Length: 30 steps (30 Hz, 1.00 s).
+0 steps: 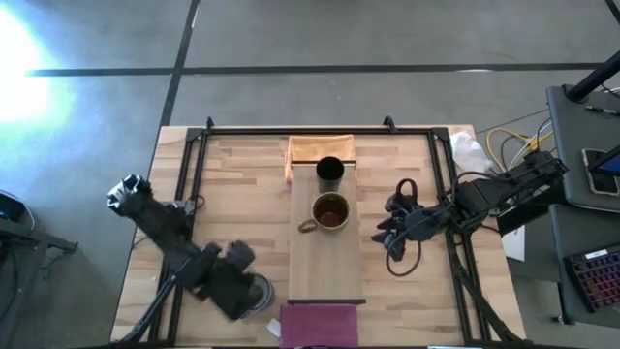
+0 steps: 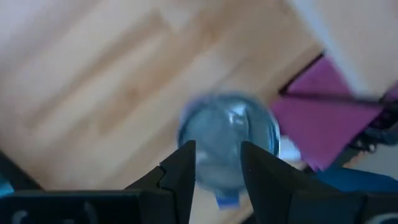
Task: Stack small to large cups/mugs on shelf
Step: Put the purple mug on the shelf
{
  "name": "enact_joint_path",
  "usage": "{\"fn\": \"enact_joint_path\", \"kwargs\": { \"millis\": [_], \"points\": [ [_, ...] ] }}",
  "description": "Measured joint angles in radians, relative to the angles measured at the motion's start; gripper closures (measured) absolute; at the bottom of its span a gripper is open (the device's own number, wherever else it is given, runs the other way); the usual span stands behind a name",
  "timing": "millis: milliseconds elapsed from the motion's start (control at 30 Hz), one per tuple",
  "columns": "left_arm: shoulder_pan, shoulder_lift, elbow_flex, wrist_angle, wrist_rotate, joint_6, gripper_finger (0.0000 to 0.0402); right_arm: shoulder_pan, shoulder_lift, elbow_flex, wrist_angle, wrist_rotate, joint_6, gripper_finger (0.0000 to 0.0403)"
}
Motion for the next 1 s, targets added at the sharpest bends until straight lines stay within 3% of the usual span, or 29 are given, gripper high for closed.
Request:
{"fn": "enact_joint_path", "kwargs": {
  "millis": [333,500,667,1000],
  "points": [
    [-0.260,0.080,-0.012,0.151,-0.065,-0.483,0.0289,0.000,0.001,-0.001,-0.031,0.002,-0.031,0.0160],
    [-0.278,0.189,0.002,0.251,-0.075,-0.467,0.0276,0.000,0.001,-0.002,-0.033,0.024,-0.050,0.0149],
    [-0.279,0.263,0.014,0.248,-0.075,-0.467,0.0235,0.000,0.001,-0.002,-0.033,0.024,-0.056,0.0147],
    [-0.282,0.223,0.015,0.120,-0.026,-0.531,0.0174,0.000,0.001,-0.002,-0.041,0.024,-0.050,0.0147]
  ]
}}
